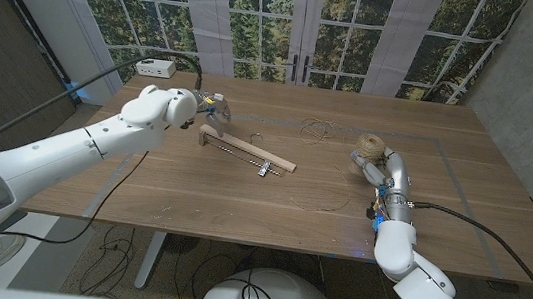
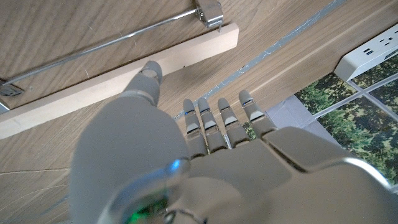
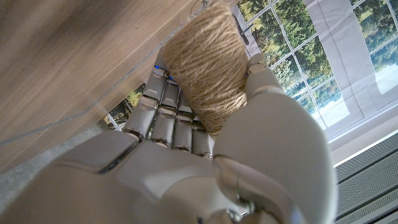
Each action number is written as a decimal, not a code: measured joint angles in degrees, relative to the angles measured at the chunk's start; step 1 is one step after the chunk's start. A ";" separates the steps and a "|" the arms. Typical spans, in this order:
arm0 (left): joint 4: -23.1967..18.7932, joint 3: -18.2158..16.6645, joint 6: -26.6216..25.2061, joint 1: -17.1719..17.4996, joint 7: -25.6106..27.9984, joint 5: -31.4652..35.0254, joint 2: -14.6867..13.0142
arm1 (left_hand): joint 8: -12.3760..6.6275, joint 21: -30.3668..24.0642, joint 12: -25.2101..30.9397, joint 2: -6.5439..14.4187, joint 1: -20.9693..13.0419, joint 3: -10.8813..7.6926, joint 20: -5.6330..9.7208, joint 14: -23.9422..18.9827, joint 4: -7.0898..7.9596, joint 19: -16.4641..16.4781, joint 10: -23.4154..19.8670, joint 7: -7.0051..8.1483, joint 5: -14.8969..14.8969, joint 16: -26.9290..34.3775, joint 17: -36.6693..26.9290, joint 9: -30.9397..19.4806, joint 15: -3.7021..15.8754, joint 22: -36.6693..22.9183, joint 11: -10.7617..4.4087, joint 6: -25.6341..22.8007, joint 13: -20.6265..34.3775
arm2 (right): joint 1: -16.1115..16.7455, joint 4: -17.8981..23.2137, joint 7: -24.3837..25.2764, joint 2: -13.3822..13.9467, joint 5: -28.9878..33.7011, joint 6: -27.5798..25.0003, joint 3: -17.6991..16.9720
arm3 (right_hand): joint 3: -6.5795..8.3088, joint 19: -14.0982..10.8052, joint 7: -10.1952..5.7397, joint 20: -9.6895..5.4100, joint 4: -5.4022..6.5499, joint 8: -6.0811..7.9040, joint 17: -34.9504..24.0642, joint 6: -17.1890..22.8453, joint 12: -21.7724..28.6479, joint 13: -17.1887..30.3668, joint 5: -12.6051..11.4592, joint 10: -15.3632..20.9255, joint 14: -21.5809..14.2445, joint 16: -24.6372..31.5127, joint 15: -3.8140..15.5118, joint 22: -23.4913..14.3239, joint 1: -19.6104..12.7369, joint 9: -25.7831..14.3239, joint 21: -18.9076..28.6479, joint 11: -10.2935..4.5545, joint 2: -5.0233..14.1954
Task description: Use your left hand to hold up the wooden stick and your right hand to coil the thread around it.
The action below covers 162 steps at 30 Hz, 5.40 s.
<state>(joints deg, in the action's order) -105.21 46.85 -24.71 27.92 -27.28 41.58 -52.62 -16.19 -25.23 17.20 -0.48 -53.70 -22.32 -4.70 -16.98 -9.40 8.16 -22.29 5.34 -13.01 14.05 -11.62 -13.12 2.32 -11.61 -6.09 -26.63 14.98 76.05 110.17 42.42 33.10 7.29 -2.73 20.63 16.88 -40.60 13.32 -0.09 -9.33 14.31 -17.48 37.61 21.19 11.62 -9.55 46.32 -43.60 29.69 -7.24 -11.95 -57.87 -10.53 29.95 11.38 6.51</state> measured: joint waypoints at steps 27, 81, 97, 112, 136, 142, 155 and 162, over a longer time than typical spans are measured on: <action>6.11 -1.27 3.63 3.23 3.53 3.44 3.62 | -1.27 -1.11 0.84 1.90 -4.15 1.14 1.24 -2.26 0.23 1.69 -1.71 0.91 -0.98 0.60 -0.24 -0.34 0.06 0.01 -0.02 -1.53 1.32 | 0.03 0.26 -0.05 -0.08 -0.03 -0.99 0.19 | 0.00 0.21 0.09 0.21 0.00 -0.66 -0.83 0.09 -0.44 -0.03 -0.01 0.10 0.01 -0.20 0.01 0.31 0.00 -0.29 0.88 0.09 0.00; 15.33 -1.66 9.76 6.22 25.51 -2.14 7.26 | -10.91 -18.99 10.38 1.69 -22.51 5.52 7.35 -31.64 -0.36 16.82 -28.76 -4.18 2.49 15.43 -1.82 1.29 -4.36 -3.49 0.74 -25.55 5.50 | -2.26 -0.48 0.06 -0.46 -0.69 -3.46 1.06 | 0.00 0.42 0.28 0.42 0.00 -1.99 -2.00 0.29 -1.56 0.31 0.01 0.70 0.03 -0.64 0.04 0.55 0.00 -0.27 2.90 0.32 0.00; 10.26 -5.81 8.21 9.86 35.92 -1.76 5.88 | -12.41 -20.40 10.38 0.55 -23.64 6.06 7.13 -32.93 -0.56 16.60 -31.37 -2.94 2.82 18.80 -1.90 1.62 -3.22 -3.77 -1.68 -30.77 9.65 | -2.77 -0.41 0.30 0.05 0.02 -2.27 1.04 | 0.00 0.42 0.30 0.42 0.00 -2.17 -2.07 0.30 -1.91 0.24 0.10 0.90 -0.23 -0.64 -0.23 0.55 0.00 -0.26 3.35 0.49 0.00; 5.25 -9.11 5.38 13.30 41.07 -0.13 4.48 | -12.48 -21.63 10.04 0.47 -23.72 6.28 7.06 -33.19 -0.34 16.06 -31.87 -2.86 2.82 18.50 -1.91 1.62 -3.22 -4.10 -1.79 -30.93 10.02 | -5.17 2.39 -1.50 2.27 3.77 -4.46 0.70 | 0.00 0.62 0.88 0.62 0.00 -2.39 -2.43 0.89 -1.39 1.03 -0.02 1.54 -0.93 0.03 -0.92 0.55 0.00 -0.26 4.22 0.72 0.00; 0.78 -11.78 2.24 16.43 47.00 4.11 4.03 | -13.92 -23.52 9.86 -0.20 -24.40 6.53 7.27 -33.25 -0.10 15.23 -32.59 -2.29 2.94 18.07 -1.93 1.87 -3.14 -4.23 -2.10 -31.55 10.25 | -11.62 5.12 -6.29 5.08 9.21 -7.23 1.44 | 0.00 0.82 0.88 0.82 0.00 -2.20 -3.42 0.90 -1.29 1.67 -0.21 1.68 -0.95 0.01 -0.95 0.77 0.00 -0.55 5.09 0.72 0.00; 1.08 -11.78 2.12 16.13 48.62 5.03 5.31 | -13.92 -24.18 9.38 -0.21 -24.40 6.71 7.27 -33.76 0.08 15.24 -32.79 -2.28 3.16 17.99 -1.93 1.86 -3.04 -4.23 -2.30 -31.56 10.36 | -13.36 5.16 -7.19 5.16 10.29 -7.24 1.93 | 0.00 0.82 0.89 0.82 0.00 -2.22 -3.76 0.90 -1.24 1.66 -0.20 1.68 -0.95 -0.10 -0.95 0.78 0.00 -0.55 5.48 0.72 0.00; 3.96 -10.99 2.19 14.32 52.46 5.50 8.91 | -14.17 -25.48 9.37 -0.44 -24.63 6.79 7.26 -34.39 0.13 15.24 -33.42 -2.27 3.32 17.57 -1.93 1.99 -2.85 -4.21 -1.69 -31.57 10.42 | -17.55 4.67 -9.47 4.93 12.17 -6.28 3.18 | 0.00 0.92 0.89 0.92 0.00 -2.39 -4.17 0.90 -1.26 1.65 -0.14 1.69 -1.05 -0.42 -1.05 0.77 0.00 -0.54 5.93 0.72 0.00; 6.04 -10.11 2.76 12.89 53.70 5.00 10.70 | -14.18 -26.30 9.20 -0.87 -25.06 7.00 6.93 -34.79 0.06 15.58 -34.33 -1.98 2.81 17.40 -1.93 2.11 -2.81 -4.07 -1.99 -33.29 10.41 | -19.81 4.14 -10.91 4.75 13.11 -5.67 3.75 | 0.00 0.93 0.89 0.93 0.00 -2.43 -4.26 0.90 -1.31 1.83 -0.05 1.69 -1.15 -0.55 -1.14 0.76 0.00 -0.54 6.39 0.72 0.00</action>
<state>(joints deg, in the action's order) -99.16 36.75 -21.95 40.81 26.41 46.59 -41.92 -30.37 -51.53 26.40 -1.35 -78.76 -15.32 2.23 -51.77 -9.34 23.74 -56.62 3.36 -10.21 31.45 -13.55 -11.01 -0.49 -15.68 -8.08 -59.92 25.39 56.25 114.30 31.50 37.85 20.40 -8.40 24.39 16.88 -39.67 14.21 0.84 -9.33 11.88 -21.74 38.51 19.88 13.45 -9.61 48.01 -44.75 29.14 -8.38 -11.19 -57.87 -11.07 36.34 12.10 6.51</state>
